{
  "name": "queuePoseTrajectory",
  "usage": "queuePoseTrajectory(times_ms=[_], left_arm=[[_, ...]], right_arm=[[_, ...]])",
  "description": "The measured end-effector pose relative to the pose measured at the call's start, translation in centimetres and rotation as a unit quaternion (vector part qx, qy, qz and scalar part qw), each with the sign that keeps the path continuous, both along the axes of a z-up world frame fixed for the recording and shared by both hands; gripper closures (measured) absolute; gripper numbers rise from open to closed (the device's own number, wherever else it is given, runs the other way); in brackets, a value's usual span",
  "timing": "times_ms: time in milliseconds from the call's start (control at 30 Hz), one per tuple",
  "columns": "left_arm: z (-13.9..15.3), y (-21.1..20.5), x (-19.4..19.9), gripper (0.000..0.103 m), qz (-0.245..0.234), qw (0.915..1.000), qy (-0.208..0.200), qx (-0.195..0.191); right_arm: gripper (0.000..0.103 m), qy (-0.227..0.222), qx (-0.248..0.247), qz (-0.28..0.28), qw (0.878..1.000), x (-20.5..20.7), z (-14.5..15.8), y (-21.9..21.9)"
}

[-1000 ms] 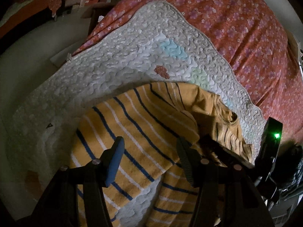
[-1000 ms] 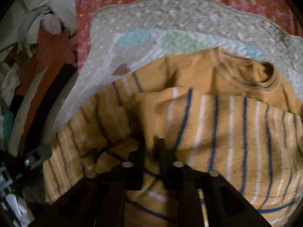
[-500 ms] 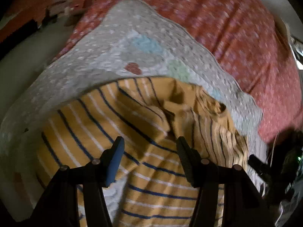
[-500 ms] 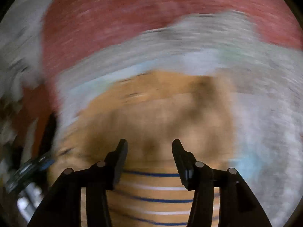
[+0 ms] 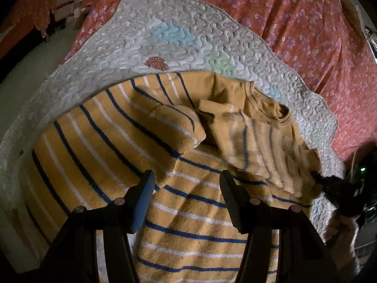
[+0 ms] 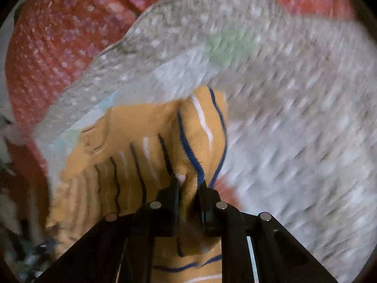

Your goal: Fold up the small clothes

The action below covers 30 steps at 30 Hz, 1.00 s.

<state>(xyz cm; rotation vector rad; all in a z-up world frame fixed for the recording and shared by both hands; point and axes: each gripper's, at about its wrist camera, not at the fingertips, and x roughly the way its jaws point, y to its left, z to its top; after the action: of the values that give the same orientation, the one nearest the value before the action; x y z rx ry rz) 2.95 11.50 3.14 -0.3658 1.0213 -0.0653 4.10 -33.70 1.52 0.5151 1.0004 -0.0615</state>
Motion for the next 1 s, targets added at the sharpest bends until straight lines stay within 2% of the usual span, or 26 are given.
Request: queuePoseTrajectory(times_ms=[67,167,267,367,433,567,667,700,733,767,833,900,1000], left_arm=[[-0.1,-0.3,0.3,0.047,0.003,0.9999,0.002,0.013],[-0.4,-0.6,0.6,0.047,0.002,0.9998,0.007,0.019],[-0.4,-0.7,0.3,0.047,0.001,0.9996,0.005,0.028],[-0.2,-0.3,-0.4,0.047,0.002,0.9993,-0.001,0.036],[-0.1,0.1,-0.8,0.047,0.004,0.9993,-0.003,0.037],[0.0,1.4,-2.0,0.047,0.015,0.9993,0.0,0.035],[0.4,3.0,-3.2,0.047,0.037,0.999,-0.004,0.026],[0.6,3.5,-3.5,0.047,0.045,0.9987,-0.008,0.024],[0.9,4.3,-4.0,0.047,0.058,0.998,-0.013,0.023],[1.2,4.9,-4.2,0.047,0.066,0.9974,-0.018,0.023],[2.0,6.9,-5.1,0.047,0.097,0.9945,-0.033,0.024],[2.9,9.5,-6.1,0.047,0.137,0.9891,-0.047,0.023],[3.2,13.3,-7.3,0.047,0.193,0.9798,-0.051,0.009]], right_arm=[[0.089,0.014,-0.028,-0.001,0.999,0.6,-0.2,-0.2],[0.079,0.016,-0.052,0.049,0.997,0.7,0.0,2.2],[0.057,-0.003,-0.016,0.045,0.999,-2.0,0.9,2.4],[0.053,-0.007,0.028,0.038,0.999,-7.7,0.9,2.0],[0.053,0.008,0.06,0.046,0.997,-11.6,-0.1,2.1],[0.053,0.044,0.078,0.048,0.995,-19.0,-3.0,3.7],[0.052,0.069,0.108,0.053,0.99,-21.9,-5.3,5.5],[0.061,0.074,0.115,0.063,0.989,-22.3,-5.7,6.1],[0.074,0.076,0.099,0.079,0.989,-22.7,-5.6,7.0],[0.093,0.077,0.092,0.088,0.989,-22.5,-5.3,7.2],[0.093,0.078,0.088,0.07,0.991,-22.5,-4.6,6.4],[0.093,0.077,0.053,0.047,0.994,-22.6,-3.7,5.2],[0.086,0.074,0.014,0.062,0.995,-22.4,-2.1,5.7]])
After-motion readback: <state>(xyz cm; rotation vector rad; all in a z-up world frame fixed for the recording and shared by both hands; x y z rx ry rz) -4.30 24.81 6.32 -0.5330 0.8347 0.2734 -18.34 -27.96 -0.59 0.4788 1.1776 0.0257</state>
